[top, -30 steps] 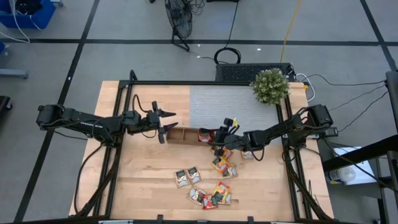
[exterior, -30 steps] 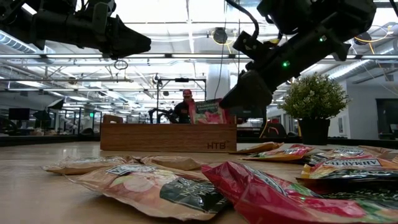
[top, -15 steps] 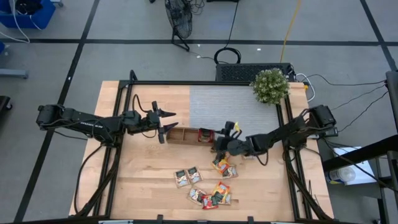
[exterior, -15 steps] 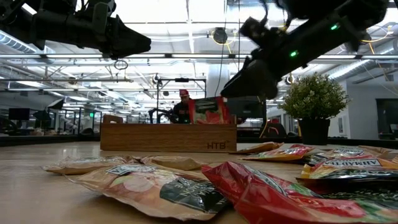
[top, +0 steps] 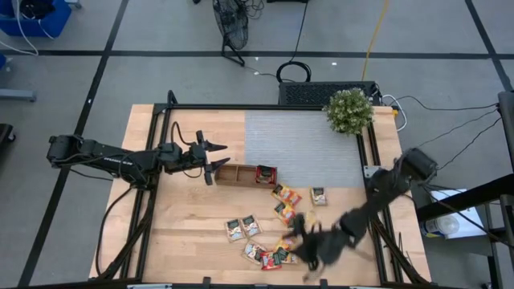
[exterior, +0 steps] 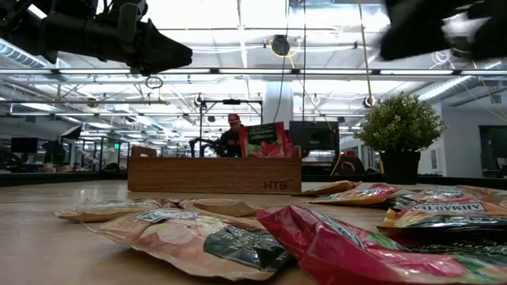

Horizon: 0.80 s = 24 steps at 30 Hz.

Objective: Pick & Place Tea
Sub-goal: Put the red tea bag into the right section of the wooden organizer

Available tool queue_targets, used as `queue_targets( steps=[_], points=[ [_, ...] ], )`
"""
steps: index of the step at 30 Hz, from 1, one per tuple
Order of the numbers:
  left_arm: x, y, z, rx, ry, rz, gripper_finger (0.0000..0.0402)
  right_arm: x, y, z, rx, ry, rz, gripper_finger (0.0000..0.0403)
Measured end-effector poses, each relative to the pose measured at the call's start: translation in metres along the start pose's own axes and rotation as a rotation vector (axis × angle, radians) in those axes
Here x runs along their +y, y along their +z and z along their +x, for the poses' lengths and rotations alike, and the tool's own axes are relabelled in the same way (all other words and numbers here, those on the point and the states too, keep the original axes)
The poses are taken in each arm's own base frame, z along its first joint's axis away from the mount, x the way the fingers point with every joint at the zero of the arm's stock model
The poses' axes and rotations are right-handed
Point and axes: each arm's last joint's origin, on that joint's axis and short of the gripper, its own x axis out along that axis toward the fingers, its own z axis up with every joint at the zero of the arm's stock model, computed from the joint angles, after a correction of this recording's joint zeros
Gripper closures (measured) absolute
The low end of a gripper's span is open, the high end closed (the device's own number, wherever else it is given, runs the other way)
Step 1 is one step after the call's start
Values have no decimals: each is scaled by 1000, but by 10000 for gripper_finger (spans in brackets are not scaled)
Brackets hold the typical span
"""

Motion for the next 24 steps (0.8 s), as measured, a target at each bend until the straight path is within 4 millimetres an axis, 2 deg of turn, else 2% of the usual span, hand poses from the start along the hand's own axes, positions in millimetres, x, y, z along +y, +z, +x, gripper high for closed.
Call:
queue_targets(
  steps=[5,9,12,19,24],
  points=[
    [0,0,0,-1,0,0,201,53,10,20,128,29,-245,175],
    [0,0,0,-1,0,0,201,70,9,38,226,8,-431,183],
    [0,0,0,0,1,0,201,70,10,46,239,15,-478,191],
    [0,0,0,1,0,0,201,52,9,58,262,72,-527,199],
    [0,0,0,1,0,0,201,47,4,64,285,95,-585,200]
  ],
)
